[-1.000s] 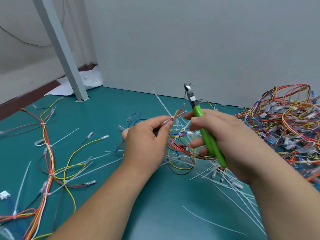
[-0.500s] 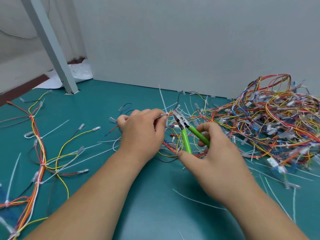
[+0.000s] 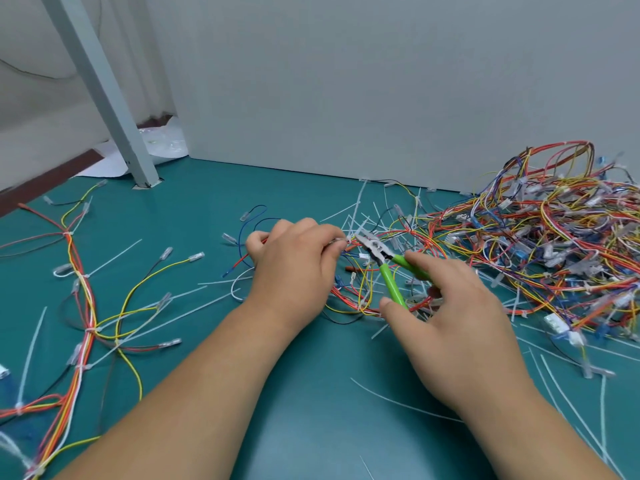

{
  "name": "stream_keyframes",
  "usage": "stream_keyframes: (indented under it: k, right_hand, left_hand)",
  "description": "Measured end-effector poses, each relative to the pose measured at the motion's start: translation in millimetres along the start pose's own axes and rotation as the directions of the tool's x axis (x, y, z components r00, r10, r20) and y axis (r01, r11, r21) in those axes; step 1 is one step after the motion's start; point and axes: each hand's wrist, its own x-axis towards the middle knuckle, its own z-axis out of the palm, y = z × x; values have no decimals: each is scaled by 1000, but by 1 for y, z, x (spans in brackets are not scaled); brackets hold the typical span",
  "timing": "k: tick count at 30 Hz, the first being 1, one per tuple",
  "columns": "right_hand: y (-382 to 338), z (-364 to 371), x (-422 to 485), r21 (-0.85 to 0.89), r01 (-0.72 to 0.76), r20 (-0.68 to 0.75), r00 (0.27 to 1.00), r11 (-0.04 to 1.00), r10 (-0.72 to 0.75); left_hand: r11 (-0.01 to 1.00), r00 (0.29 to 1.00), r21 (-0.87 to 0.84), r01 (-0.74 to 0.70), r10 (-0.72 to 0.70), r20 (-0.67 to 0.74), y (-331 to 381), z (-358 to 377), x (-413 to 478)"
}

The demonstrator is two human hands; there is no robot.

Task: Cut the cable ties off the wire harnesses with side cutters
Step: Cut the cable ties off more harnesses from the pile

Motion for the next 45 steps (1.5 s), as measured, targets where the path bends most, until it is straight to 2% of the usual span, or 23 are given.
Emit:
stream_keyframes:
  k: [4, 13, 35, 45]
  right_hand:
    - [0, 2, 0, -17, -12, 33, 999, 1000, 12]
    - [-2, 0, 0, -30, -27, 1, 1000, 999, 27]
    - [4, -1, 3, -104, -19, 61, 998, 994, 26]
    - [4, -1, 3, -65, -19, 52, 998, 998, 22]
  left_hand:
    - [1000, 1000, -17, -12, 11, -16, -1, 0, 0]
    - [999, 998, -19, -43, 42, -35, 0, 1, -1]
    - [996, 996, 18, -92, 92, 7, 3, 1, -2]
    - [999, 999, -1, -33, 33, -17, 5, 4, -2]
